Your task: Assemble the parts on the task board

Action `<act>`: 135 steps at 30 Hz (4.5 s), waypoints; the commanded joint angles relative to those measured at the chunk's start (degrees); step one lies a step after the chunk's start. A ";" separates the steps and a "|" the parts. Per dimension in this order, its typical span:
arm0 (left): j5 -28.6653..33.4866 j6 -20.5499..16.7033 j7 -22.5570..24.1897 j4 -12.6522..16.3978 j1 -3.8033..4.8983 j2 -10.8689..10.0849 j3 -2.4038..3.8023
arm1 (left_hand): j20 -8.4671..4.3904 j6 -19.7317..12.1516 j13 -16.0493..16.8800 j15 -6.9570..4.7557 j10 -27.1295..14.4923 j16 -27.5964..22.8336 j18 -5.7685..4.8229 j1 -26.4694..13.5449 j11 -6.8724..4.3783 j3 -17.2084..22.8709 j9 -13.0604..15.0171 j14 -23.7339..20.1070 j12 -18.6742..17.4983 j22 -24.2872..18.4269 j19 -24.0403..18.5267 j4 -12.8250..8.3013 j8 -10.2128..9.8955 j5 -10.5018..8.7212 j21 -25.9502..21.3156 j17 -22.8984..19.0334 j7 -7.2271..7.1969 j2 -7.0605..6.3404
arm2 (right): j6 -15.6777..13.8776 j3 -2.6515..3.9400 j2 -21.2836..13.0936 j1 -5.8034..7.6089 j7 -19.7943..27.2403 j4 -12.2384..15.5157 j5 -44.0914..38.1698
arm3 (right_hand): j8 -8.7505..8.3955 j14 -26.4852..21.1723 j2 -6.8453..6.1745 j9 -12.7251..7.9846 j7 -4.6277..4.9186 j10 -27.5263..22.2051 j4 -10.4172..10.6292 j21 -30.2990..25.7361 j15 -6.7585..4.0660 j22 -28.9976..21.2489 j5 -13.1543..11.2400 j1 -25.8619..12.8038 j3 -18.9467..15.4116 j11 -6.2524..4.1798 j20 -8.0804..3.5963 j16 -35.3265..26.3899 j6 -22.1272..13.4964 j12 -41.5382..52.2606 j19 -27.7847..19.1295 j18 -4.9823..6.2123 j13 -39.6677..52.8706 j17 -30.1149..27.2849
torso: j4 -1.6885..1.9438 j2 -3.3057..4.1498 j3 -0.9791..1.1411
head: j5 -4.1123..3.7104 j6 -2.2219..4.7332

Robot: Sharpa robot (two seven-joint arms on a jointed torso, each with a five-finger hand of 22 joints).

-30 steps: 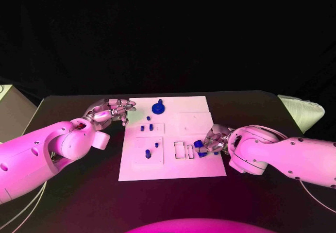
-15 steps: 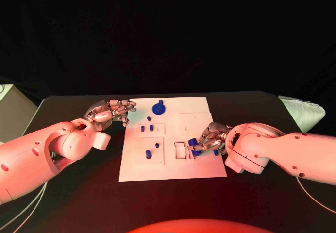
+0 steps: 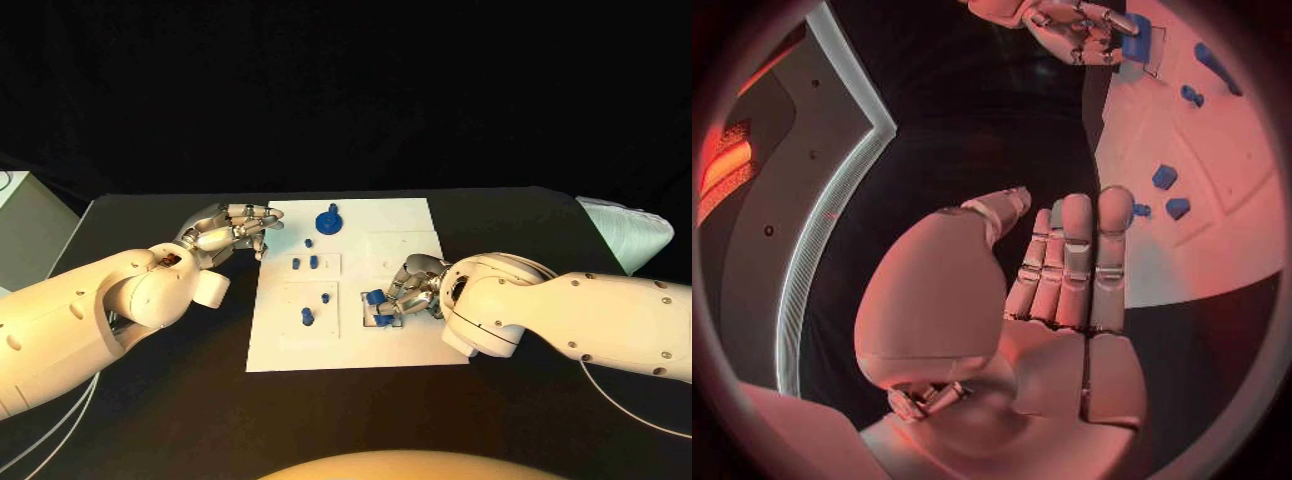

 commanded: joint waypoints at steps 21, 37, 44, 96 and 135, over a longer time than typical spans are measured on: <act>-0.69 1.06 0.08 0.42 -0.04 -0.23 0.04 | 0.12 -0.51 -0.07 0.13 -0.36 -0.25 0.03 0.40 0.02 -0.29 0.07 0.10 -0.39 -0.06 -0.36 -0.18 -0.08 -0.06 -0.22 0.12 0.04 -0.04 | 2.95 -0.08 2.50 -0.69 -0.20 -3.07 -5.29 | 0.07 5.46 0.05 0.90 -0.28 4.03 -0.46 0.56 -0.27 8.01 -4.12 -2.15 1.84 0.00 -0.27 0.29 0.43 -0.68 3.05 -0.81 12.49 12.73 | 0.02 -0.04 0.03 | 0.49 -0.48; -0.69 1.08 0.02 0.42 -0.04 -0.30 0.04 | 0.13 -0.58 -0.07 0.15 -0.42 -0.27 0.03 0.35 0.05 -0.34 0.06 0.10 -0.41 -0.08 -0.36 -0.12 -0.11 -0.07 -0.24 0.14 0.08 -0.05 | 3.19 -0.10 2.49 -0.90 0.43 -2.44 -5.58 | 1.20 5.49 -0.72 2.99 -0.40 3.94 -0.26 0.51 -0.28 8.40 -23.48 -11.42 -5.28 -0.03 -0.21 0.28 0.37 -1.02 3.10 -0.83 12.40 12.87 | 0.04 -0.01 0.02 | 0.33 -0.40; -0.69 1.07 0.02 0.40 -0.04 -0.28 0.04 | 0.13 -0.58 -0.07 0.15 -0.42 -0.27 0.03 0.35 0.05 -0.34 0.06 0.10 -0.41 -0.08 -0.36 -0.12 -0.11 -0.07 -0.24 0.14 0.08 -0.05 | 2.74 -0.10 2.00 -1.00 0.88 -1.97 -6.07 | 1.38 5.51 -0.92 3.30 -0.41 3.95 -0.22 0.58 -0.28 8.51 -24.94 -12.67 -6.49 -0.05 -0.21 0.30 0.32 -1.03 3.13 -0.85 12.42 12.97 | 0.10 0.01 0.01 | 0.32 -0.40; -0.72 1.42 -0.41 0.12 -0.05 -0.23 0.03 | 0.16 -0.66 -0.08 0.18 -0.54 -0.31 0.04 0.41 0.08 -0.36 0.06 0.10 -0.43 -0.14 -0.39 -0.07 -0.11 -0.05 -0.30 0.19 0.10 0.00 | 3.48 -0.07 -2.49 -2.14 4.45 0.18 -6.78 | 2.55 5.71 3.95 4.53 -1.00 4.33 -0.76 1.70 -0.72 9.62 -23.04 -1.79 -5.38 -0.57 -0.60 0.60 0.56 -0.53 3.54 -1.12 12.90 13.90 | 0.14 0.06 -0.03 | 0.87 -0.51; -0.74 1.14 0.04 -0.08 -0.08 0.13 0.03 | 0.19 -0.68 -0.07 0.22 -0.63 -0.36 0.06 0.42 0.11 -0.43 0.08 0.09 -0.41 -0.23 -0.42 0.04 -0.08 -0.06 -0.38 0.26 0.11 0.03 | 3.03 0.78 -11.90 0.35 12.11 0.13 -3.31 | -3.89 5.74 4.00 0.34 1.16 4.66 -0.94 2.38 0.77 10.35 -28.91 7.58 -4.79 1.24 0.65 0.64 -1.80 0.00 3.73 -1.29 13.35 14.03 | 0.11 -0.11 -0.18 | -0.57 0.14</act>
